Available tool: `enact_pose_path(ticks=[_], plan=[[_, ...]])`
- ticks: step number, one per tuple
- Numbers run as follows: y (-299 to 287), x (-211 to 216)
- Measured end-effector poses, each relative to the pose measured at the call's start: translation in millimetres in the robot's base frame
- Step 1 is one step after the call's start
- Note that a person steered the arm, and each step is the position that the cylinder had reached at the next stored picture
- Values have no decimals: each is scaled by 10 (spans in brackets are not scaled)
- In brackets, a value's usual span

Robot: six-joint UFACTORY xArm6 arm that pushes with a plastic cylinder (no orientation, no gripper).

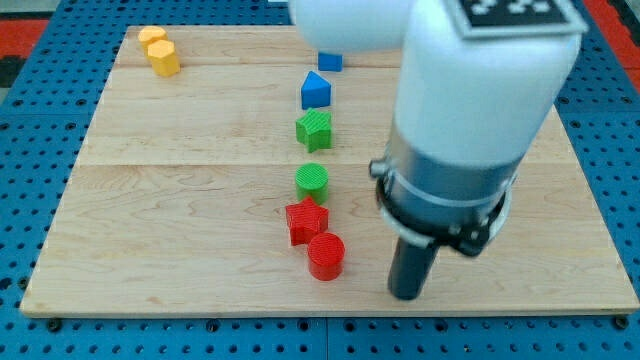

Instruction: Slide the yellow hexagon to the center

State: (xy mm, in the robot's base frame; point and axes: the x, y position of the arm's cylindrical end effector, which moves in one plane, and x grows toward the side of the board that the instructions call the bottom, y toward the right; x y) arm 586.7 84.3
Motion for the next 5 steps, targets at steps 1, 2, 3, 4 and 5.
enact_pose_path(ticks=[1, 2, 3, 4, 5], plan=[[-248, -278], [-618, -281], [-678, -281], [-400, -244], [-754, 297]])
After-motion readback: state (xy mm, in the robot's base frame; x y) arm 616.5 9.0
